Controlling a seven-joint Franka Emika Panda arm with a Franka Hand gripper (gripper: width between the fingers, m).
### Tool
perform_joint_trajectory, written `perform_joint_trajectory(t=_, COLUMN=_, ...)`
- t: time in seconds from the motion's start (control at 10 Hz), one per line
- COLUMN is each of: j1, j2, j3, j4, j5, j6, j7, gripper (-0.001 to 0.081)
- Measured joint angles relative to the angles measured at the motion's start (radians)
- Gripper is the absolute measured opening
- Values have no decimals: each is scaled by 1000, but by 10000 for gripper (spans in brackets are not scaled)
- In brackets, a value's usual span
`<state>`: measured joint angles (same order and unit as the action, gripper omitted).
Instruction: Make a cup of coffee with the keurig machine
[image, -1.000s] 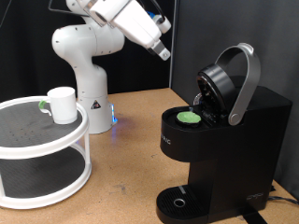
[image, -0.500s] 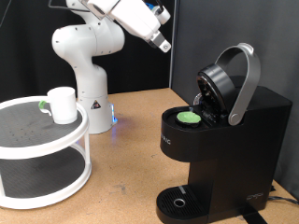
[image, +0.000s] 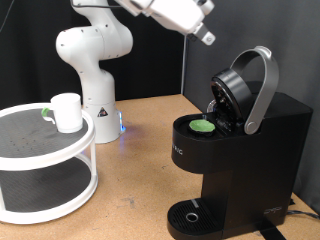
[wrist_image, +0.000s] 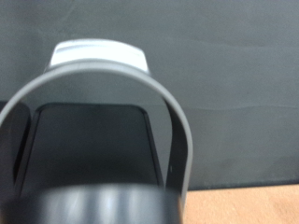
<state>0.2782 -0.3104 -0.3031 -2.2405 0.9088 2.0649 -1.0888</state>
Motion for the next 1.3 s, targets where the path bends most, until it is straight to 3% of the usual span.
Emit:
perform_joint_trajectory(t=0.4, j1=27, j2=42, j3=68, j4=61, j5=0, j6=57, j7=61, gripper=805)
perform_joint_trajectory(t=0.8, j1=26, j2=43, j3=57, j4=60, j5=-1, j6=-29, j7=57, gripper=805)
perform_joint_trajectory(t=1.3, j1=43, j2=44, j3=111, j4=90, j5=11, j6=-9, j7=102, gripper=805)
